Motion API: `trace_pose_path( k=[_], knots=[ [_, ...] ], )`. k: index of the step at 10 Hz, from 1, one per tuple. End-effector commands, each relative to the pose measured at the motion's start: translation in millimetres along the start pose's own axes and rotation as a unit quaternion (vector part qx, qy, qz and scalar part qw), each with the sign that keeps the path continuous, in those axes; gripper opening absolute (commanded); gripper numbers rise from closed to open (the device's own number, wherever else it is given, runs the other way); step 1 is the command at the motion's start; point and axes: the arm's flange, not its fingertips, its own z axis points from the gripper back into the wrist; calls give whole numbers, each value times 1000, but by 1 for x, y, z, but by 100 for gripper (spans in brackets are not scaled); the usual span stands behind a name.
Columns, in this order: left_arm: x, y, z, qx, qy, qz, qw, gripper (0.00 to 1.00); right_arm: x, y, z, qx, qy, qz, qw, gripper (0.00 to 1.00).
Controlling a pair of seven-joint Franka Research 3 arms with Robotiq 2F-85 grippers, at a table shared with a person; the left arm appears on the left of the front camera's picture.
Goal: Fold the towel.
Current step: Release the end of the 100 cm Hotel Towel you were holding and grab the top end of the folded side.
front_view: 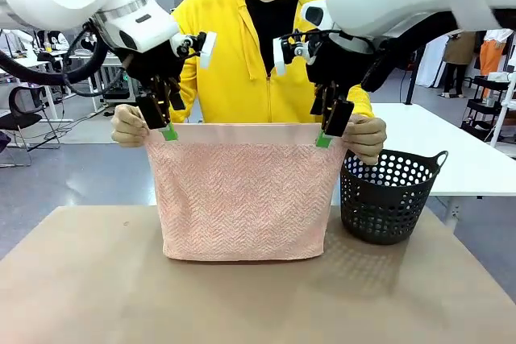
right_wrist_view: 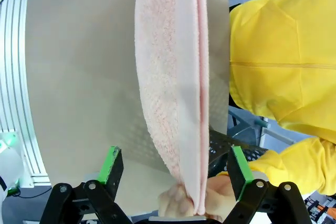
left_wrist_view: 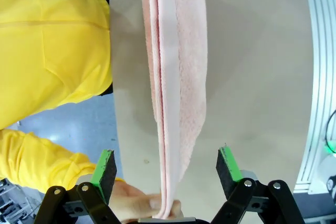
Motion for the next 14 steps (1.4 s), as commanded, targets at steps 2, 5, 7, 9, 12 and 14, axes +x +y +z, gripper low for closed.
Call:
trace_pose_path(
  k=[2, 5, 7, 9, 12, 14],
  knots=[
    [-1, 10, -23, -42, 5, 10, 999, 97, -1, -17, -26, 39, 4, 2, 999, 100],
    [-10, 5, -40, -65, -1, 18, 998, 97, -7, -20, -47, 52, 12, -8, 999, 100],
    [-14, 3, -41, -70, -2, 28, 997, 75, -8, -21, -51, 62, 16, -26, 998, 100],
    [-13, -2, -44, -78, 0, 23, 997, 15, -5, -21, -51, 53, 20, -11, 998, 40],
    [-16, -3, -44, -79, -4, 30, 996, 0, -4, -21, -53, 54, 20, -14, 998, 0],
    [-16, -2, -42, -76, -6, 32, 997, 0, -3, -22, -52, 50, 19, -16, 998, 4]
  ],
)
